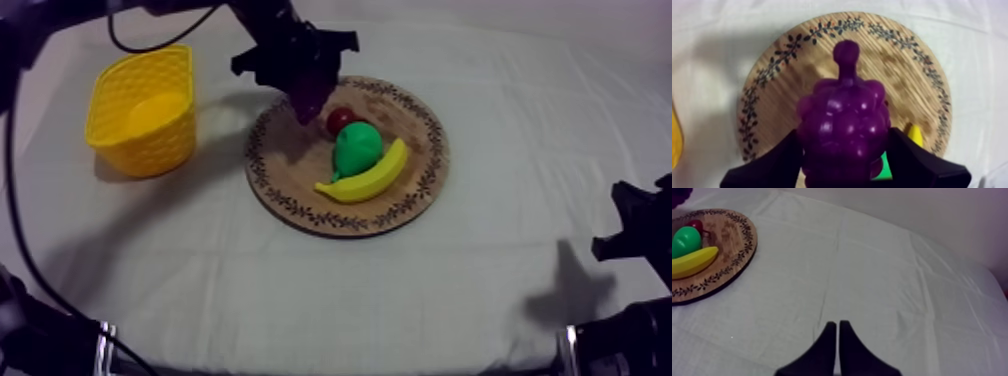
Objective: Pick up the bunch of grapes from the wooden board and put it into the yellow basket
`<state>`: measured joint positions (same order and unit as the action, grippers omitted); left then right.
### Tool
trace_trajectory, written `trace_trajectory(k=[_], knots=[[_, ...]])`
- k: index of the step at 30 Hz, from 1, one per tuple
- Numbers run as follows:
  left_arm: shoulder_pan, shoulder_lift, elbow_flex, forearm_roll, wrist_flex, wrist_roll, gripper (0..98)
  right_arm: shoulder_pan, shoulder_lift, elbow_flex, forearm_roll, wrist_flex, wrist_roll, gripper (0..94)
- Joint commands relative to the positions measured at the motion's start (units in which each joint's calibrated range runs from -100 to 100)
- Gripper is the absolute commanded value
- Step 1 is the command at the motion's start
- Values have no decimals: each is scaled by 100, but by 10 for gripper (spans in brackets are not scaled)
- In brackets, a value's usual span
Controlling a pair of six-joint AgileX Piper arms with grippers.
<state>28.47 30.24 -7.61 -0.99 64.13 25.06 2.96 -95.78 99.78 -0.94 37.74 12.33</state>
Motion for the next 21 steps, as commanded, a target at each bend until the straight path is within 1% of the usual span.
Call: trace_trajectory(k=[1,7,12,17,21], knots=[[19,-826,558,-46,-43,48,582,3,2,-1,-1,0,0,3],[-23,-2128,1931,-89,-248,133,584,3,2,-1,-1,0,0,3],[-229,-3036,3083,-88,-469,119,589,3,2,-1,-1,0,0,3],[-618,-3849,4227,-44,-724,46,589,3,2,-1,-1,0,0,3],[-1108,-4379,5055,96,-994,-207,590,3,2,-1,-1,0,0,3]])
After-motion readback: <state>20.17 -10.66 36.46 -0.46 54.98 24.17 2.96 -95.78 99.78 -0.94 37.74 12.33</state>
